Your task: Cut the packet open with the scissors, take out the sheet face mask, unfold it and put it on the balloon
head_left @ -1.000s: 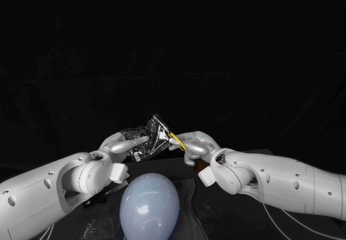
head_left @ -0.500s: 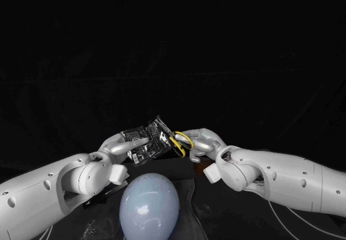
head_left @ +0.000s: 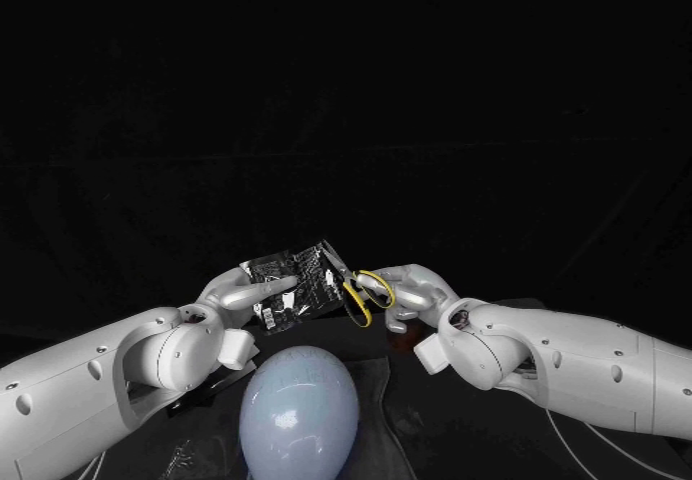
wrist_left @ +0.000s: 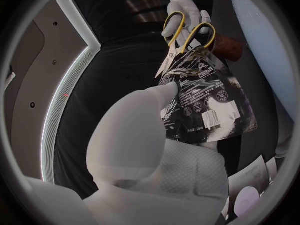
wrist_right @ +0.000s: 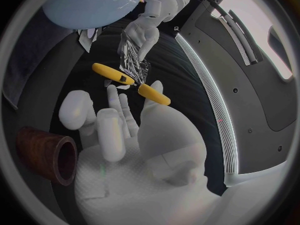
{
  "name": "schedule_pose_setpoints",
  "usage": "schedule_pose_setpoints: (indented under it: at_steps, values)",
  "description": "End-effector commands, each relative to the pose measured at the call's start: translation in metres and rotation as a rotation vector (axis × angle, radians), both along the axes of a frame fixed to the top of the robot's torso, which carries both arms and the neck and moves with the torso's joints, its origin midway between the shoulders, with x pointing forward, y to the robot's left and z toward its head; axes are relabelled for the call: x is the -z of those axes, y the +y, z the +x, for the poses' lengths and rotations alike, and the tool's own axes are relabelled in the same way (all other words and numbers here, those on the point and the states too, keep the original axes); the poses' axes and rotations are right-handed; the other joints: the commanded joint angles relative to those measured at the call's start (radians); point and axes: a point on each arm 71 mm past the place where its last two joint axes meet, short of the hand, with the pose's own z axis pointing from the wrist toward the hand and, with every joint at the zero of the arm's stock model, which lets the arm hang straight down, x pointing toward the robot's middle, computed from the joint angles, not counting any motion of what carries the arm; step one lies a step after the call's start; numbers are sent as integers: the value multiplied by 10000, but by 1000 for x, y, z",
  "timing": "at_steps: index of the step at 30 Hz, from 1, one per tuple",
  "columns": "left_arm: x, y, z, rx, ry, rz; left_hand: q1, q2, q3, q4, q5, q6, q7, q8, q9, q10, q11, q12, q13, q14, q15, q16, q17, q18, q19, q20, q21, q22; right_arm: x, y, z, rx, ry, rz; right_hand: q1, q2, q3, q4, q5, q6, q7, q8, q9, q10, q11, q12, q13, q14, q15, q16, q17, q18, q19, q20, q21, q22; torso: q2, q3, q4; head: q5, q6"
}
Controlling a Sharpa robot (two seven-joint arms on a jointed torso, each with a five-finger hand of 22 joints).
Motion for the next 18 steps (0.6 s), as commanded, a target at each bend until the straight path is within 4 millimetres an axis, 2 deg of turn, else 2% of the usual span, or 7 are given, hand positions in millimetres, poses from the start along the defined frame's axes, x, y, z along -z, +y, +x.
schedule_pose_setpoints:
  at_steps: [1, 11, 18]
  values:
    - [-2, -1, -1, 183, -113, -42, 0, 60, 15, -55, 28, -8, 57, 48, 1111, 55, -17, -36, 2, -42, -6, -45, -5, 107, -7, 26, -39, 9, 3, 1, -2, -154, 110, 22, -138, 11, -306, 57, -22, 89, 190, 13, 9, 24, -4, 38, -19, 213, 26, 55, 0, 150, 46, -4, 13, 16, 10, 4, -1, -2, -8]
    - [-1, 0, 0, 137, -107, -33, -21, 68, 21, -73, 28, -11, 57, 49, 1128, 55, -16, -36, 2, -42, -5, -49, 0, 107, -9, 27, -39, 10, 8, 2, -10, -310, 287, 92, -200, -20, -307, 90, -22, 114, 182, 10, 9, 42, -11, 58, -52, 191, 20, 28, -81, 162, 16, -10, -40, -23, 3, 12, -7, -2, -38]
    - [-1, 0, 0, 162, -100, -36, -21, 68, 21, -73, 28, -11, 57, 49, 1128, 55, -16, -36, 2, -42, -5, -49, 0, 107, -9, 27, -39, 10, 9, 3, -12, -427, 478, 146, -494, -176, -302, 271, -22, 83, 196, -64, -8, 25, -4, 89, -181, 172, 20, 2, -138, 173, -19, -19, -106, -89, 2, 11, -2, 10, -56]
